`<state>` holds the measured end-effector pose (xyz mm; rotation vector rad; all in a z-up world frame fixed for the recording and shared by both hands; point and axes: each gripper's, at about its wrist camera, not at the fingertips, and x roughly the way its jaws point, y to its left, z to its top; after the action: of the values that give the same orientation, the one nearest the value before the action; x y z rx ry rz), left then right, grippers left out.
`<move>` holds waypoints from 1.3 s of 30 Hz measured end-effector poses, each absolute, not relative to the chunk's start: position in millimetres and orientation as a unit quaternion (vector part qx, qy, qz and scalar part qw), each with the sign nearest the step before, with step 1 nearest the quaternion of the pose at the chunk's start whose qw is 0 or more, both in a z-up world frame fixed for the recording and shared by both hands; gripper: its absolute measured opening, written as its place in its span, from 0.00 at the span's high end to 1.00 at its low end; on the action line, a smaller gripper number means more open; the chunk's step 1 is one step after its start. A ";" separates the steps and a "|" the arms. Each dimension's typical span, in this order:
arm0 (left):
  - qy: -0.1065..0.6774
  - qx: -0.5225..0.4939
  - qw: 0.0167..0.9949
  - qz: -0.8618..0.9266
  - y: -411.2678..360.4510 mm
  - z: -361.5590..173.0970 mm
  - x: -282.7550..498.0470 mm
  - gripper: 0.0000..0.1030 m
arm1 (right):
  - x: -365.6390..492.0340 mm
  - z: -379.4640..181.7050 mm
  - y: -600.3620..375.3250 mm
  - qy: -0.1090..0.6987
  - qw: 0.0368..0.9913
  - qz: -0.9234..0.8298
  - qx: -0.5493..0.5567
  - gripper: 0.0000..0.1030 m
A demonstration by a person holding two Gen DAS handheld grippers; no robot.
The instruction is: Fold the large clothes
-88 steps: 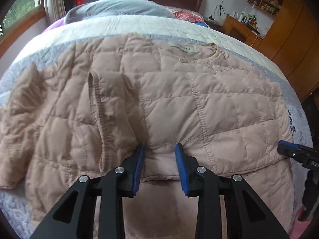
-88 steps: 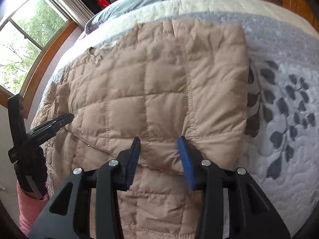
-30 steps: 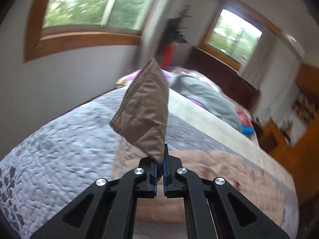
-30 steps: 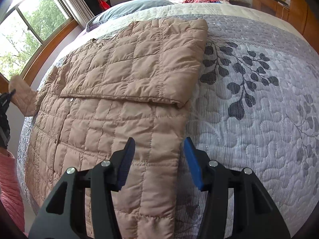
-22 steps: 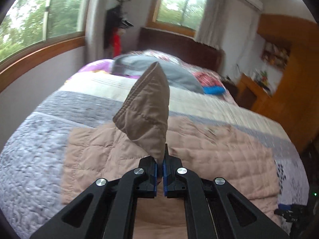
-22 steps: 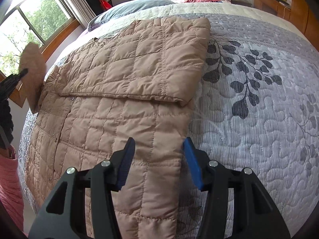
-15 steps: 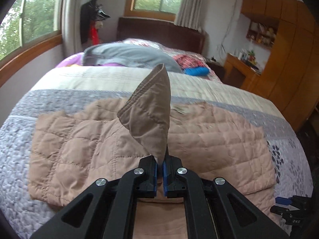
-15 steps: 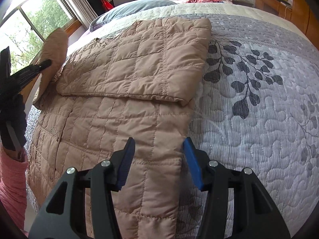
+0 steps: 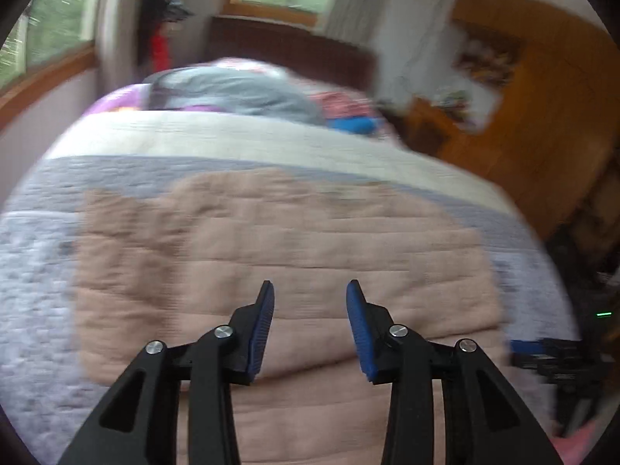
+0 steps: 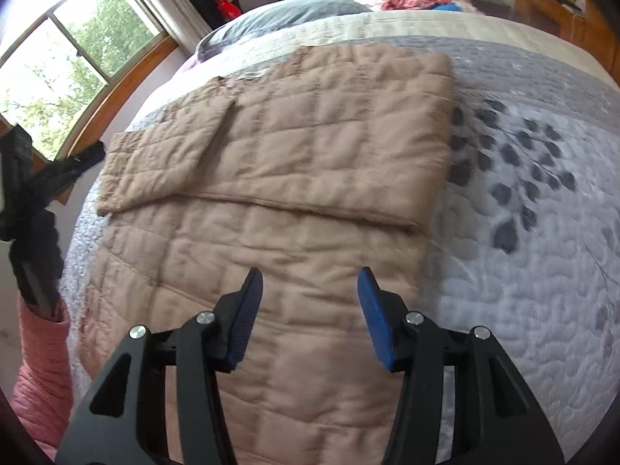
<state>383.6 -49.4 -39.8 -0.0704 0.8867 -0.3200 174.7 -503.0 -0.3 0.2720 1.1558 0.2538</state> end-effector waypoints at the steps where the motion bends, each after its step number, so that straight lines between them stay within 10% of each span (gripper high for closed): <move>1: 0.446 -0.013 0.887 -0.119 -39.0 -47.5 391.1 0.63 | 183.2 2.1 -495.7 0.548 0.816 0.131 0.132 0.51; 16: 0.514 -0.002 0.852 -0.095 -10.7 -120.0 414.9 0.63 | 316.9 -25.9 -380.8 0.622 0.744 0.174 0.170 0.55; 21: 0.503 -0.053 0.856 -0.107 6.1 -100.7 415.7 0.64 | 325.0 -30.7 -375.8 0.617 0.748 0.178 0.166 0.94; 30: 0.442 -0.085 0.888 -0.091 27.0 -57.2 421.7 0.64 | 285.6 55.3 -435.4 0.519 0.837 0.132 0.114 0.94; 39: 0.490 -0.034 0.864 -0.111 -19.0 -107.9 438.9 0.63 | 274.7 24.7 -506.6 0.539 0.829 0.046 0.146 0.94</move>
<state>438.9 -19.0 -107.9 -0.0710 1.0273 -0.2316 274.7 -506.6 24.7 0.3096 1.1434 0.0974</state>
